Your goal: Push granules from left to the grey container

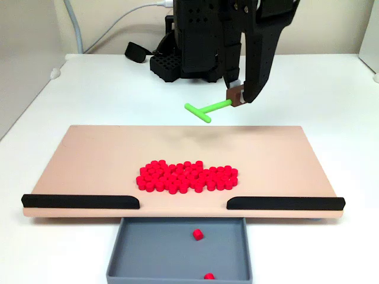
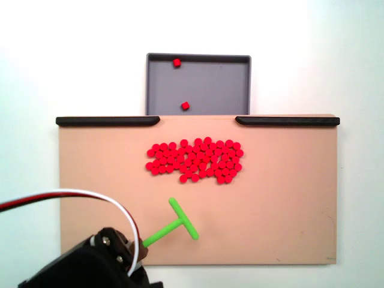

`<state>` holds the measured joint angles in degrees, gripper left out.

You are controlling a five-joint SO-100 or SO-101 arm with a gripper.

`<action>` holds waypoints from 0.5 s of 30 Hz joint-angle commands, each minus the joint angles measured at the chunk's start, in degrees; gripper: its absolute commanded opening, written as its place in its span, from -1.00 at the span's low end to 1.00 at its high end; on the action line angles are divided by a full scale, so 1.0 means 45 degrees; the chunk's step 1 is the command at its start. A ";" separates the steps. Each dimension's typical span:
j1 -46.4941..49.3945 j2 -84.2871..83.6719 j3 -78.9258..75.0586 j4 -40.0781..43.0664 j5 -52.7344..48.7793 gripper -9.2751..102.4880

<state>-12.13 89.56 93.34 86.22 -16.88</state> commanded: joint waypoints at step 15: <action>-0.1406 -0.3008 -0.4551 0.0234 0.4219 -0.84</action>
<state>-17.23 76.03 75.67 87.01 0.53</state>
